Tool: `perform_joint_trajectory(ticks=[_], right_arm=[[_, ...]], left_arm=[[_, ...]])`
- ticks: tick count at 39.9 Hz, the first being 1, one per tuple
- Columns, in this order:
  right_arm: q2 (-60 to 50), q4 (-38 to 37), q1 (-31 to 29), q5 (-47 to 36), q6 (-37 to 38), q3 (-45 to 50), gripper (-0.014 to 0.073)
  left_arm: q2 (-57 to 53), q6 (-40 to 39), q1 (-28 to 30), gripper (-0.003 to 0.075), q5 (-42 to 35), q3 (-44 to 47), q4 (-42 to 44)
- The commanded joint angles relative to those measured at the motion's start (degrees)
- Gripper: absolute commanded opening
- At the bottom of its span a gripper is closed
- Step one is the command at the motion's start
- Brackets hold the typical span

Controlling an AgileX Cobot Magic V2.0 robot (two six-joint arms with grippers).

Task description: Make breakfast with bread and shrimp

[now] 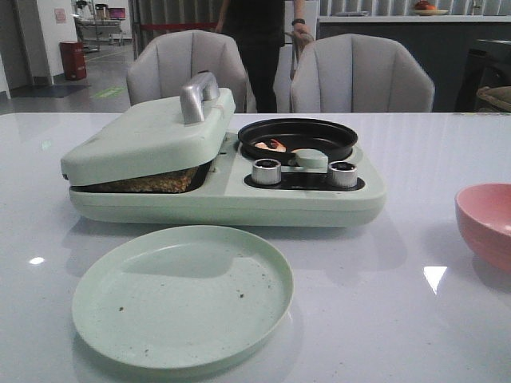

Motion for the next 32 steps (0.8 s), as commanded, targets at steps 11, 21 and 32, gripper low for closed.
perform_joint_trajectory(ticks=[11,21,32], right_arm=[[0.24,-0.02,0.03,-3.26,-0.15,-1.52,0.0035],[0.24,-0.02,0.03,-3.26,-0.15,-1.52,0.0035],[0.24,-0.02,0.03,-3.26,-0.15,-1.52,0.0035]], left_arm=[[-1.25,-0.57,-1.91,0.0101,-5.29,0.48,0.04],[-1.25,-0.57,-1.91,0.0101,-5.29,0.48,0.04],[-1.25,-0.57,-1.91,0.0101,-5.29,0.48,0.04]])
